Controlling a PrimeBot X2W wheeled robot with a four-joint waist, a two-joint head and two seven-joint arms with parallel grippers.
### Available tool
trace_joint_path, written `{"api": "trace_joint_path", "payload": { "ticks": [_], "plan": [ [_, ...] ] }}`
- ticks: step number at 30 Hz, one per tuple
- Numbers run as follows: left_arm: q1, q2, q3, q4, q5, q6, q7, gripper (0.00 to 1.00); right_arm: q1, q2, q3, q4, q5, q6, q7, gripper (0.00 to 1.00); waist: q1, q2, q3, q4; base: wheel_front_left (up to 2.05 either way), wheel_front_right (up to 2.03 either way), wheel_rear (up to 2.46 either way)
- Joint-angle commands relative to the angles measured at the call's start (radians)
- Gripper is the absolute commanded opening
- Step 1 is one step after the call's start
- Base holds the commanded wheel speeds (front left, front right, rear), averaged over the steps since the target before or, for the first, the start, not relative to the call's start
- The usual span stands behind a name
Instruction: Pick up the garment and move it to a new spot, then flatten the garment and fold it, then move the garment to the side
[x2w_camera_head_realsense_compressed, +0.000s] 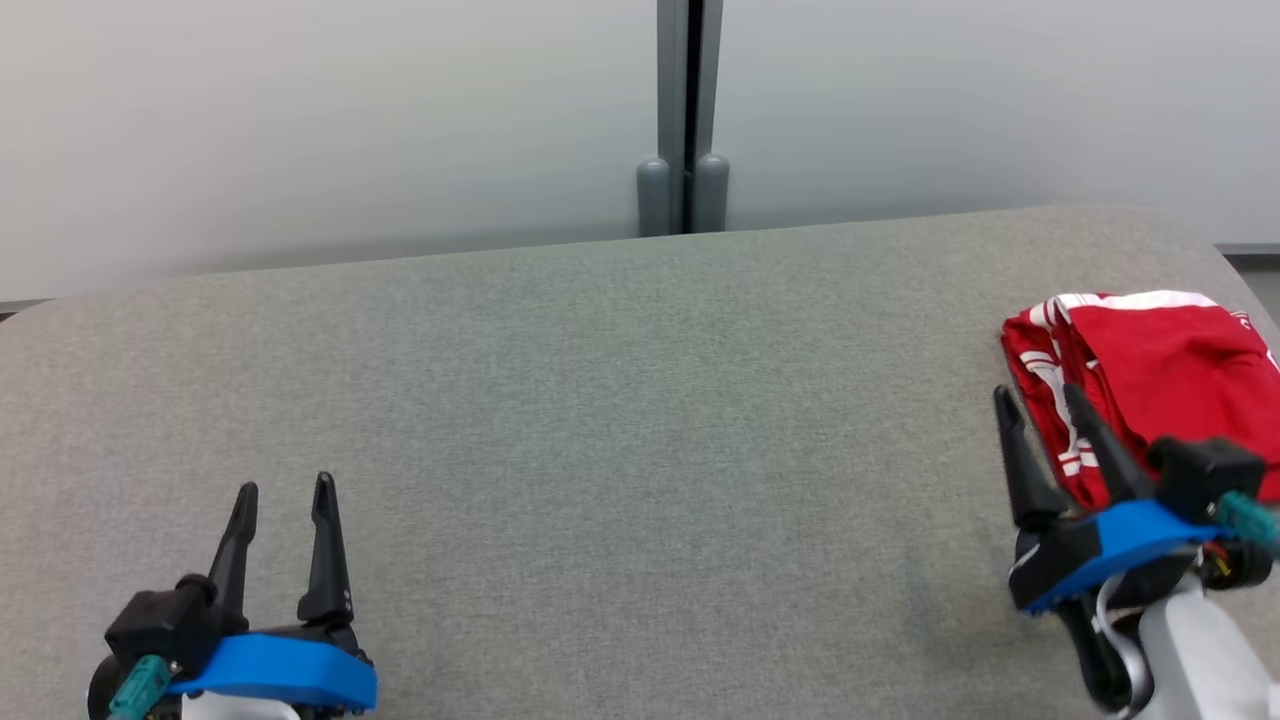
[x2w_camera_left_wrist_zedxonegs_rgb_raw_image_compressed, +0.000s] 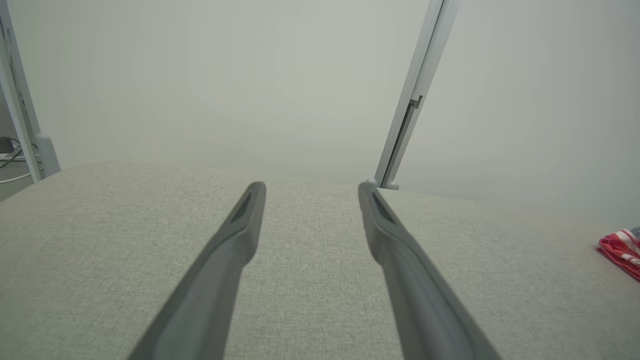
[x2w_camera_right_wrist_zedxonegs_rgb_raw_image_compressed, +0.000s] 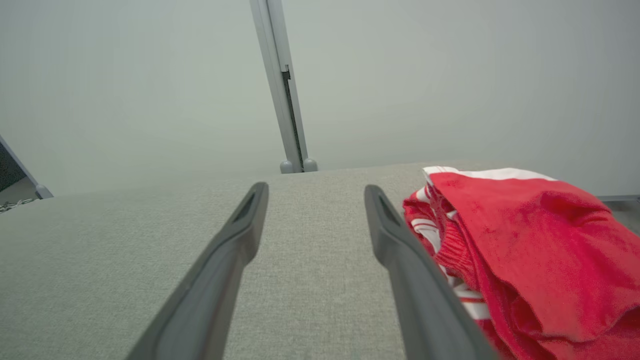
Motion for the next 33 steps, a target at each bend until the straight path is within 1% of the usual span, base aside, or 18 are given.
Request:
{"api": "trace_joint_path", "payload": {
  "ticks": [1, 3, 7, 18, 33],
  "plan": [
    [0.008, -0.003, 0.005, 0.003, 0.010, -0.003, -0.004, 1.00, 0.024, 0.006, -0.001, -0.016, -0.013, 0.001, -0.010, 1.00, 0.0002, 0.0000, -0.003, 0.003, 0.00, 0.00, 0.00],
    [0.016, -0.007, 0.009, 0.012, 0.016, -0.008, -0.004, 1.00, 0.060, 0.019, -0.002, -0.043, -0.039, 0.000, -0.020, 1.00, 0.0002, 0.0000, -0.011, 0.012, 0.00, 0.00, 0.00],
    [0.028, -0.012, 0.023, 0.030, 0.024, -0.016, -0.004, 1.00, 0.109, 0.037, -0.012, -0.071, -0.081, 0.000, -0.005, 1.00, 0.0002, 0.0000, -0.027, 0.018, 0.00, 0.00, 0.00],
    [0.029, -0.028, 0.050, 0.049, 0.035, -0.029, -0.004, 1.00, 0.143, 0.070, -0.046, -0.105, -0.166, 0.001, 0.019, 1.00, 0.0002, 0.0000, -0.031, 0.010, 0.00, 0.00, 0.00],
    [0.014, -0.035, 0.055, 0.055, 0.044, -0.042, -0.004, 1.00, 0.138, 0.090, -0.053, -0.093, -0.173, 0.000, 0.015, 1.00, 0.0002, 0.0000, -0.024, 0.013, 0.00, 0.00, 0.00]
  ]
}}
